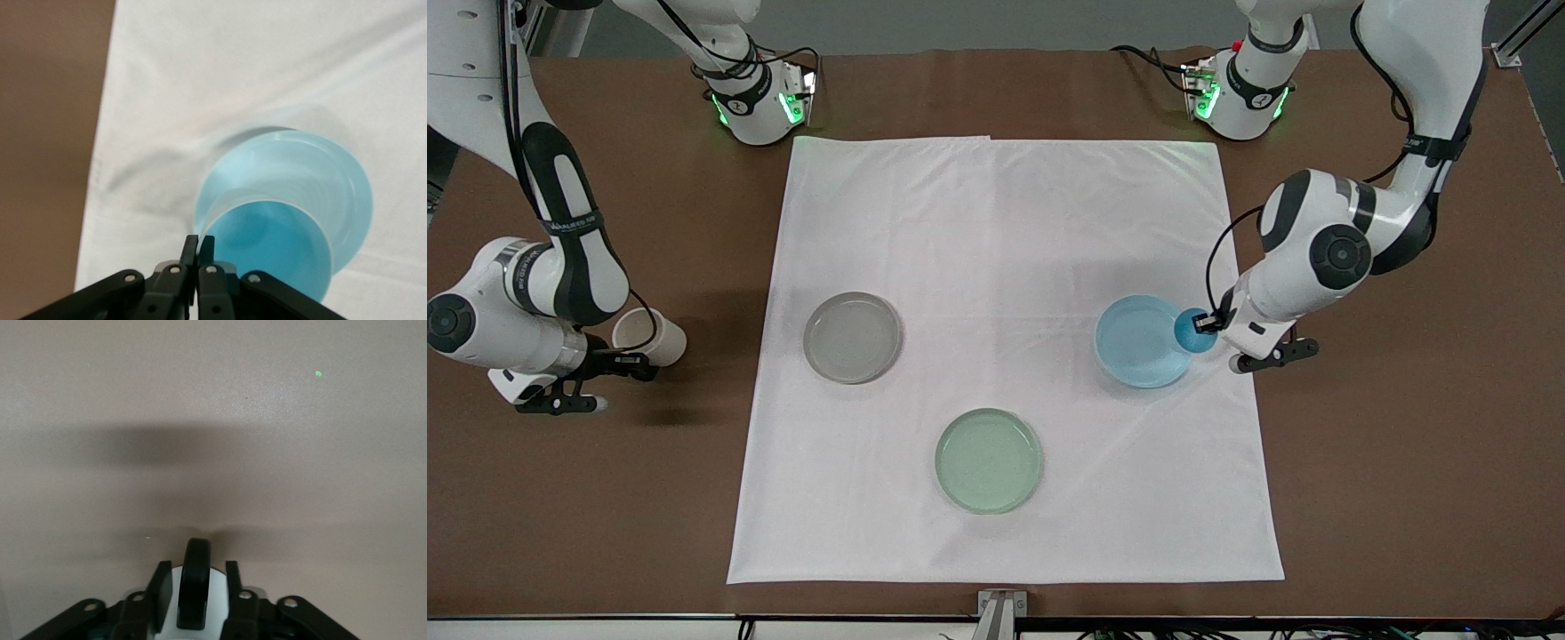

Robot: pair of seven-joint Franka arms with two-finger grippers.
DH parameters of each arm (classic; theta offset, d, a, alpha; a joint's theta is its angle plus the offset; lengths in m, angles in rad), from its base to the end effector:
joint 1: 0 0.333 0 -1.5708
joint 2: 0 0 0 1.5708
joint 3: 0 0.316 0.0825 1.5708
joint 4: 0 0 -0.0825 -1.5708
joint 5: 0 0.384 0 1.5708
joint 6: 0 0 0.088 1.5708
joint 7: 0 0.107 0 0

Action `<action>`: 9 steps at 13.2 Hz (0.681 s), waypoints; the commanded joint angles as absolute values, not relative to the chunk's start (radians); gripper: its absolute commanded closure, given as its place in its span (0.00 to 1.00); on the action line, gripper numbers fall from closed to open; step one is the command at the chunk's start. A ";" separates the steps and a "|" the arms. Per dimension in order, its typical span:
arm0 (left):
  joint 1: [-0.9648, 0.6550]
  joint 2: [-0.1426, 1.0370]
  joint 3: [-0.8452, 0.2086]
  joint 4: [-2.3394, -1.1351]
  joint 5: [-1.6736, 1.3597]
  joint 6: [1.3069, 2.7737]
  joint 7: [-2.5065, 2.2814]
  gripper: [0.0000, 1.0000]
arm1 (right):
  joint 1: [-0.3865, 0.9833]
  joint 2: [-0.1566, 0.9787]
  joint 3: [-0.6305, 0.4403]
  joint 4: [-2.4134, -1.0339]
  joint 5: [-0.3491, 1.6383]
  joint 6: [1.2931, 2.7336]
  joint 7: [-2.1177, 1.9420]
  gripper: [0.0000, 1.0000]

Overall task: Place blue cup in blue plate and white mug in gray plate
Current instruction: 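Carry the blue cup onto the blue plate with the left gripper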

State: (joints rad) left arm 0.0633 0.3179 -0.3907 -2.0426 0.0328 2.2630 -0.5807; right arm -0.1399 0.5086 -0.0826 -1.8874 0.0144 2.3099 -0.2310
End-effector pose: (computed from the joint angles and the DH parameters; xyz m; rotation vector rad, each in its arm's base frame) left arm 0.5553 -0.1820 0.2911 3.0602 0.3763 -0.1655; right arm 0.6108 -0.1355 0.2295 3.1278 0.0110 -0.1392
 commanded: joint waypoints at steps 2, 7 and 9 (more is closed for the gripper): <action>0.026 0.356 -0.391 -2.048 0.054 2.338 -0.650 1.00 | -0.156 0.499 -0.069 -1.905 0.015 2.327 -0.244 0.76; 0.003 0.413 -0.391 -2.043 0.095 2.367 -0.738 0.86 | -0.153 0.486 -0.068 -1.899 0.018 2.316 -0.241 0.97; 0.003 0.422 -0.393 -2.040 0.095 2.367 -0.752 0.73 | -0.144 0.456 -0.061 -1.894 0.018 2.286 -0.239 0.99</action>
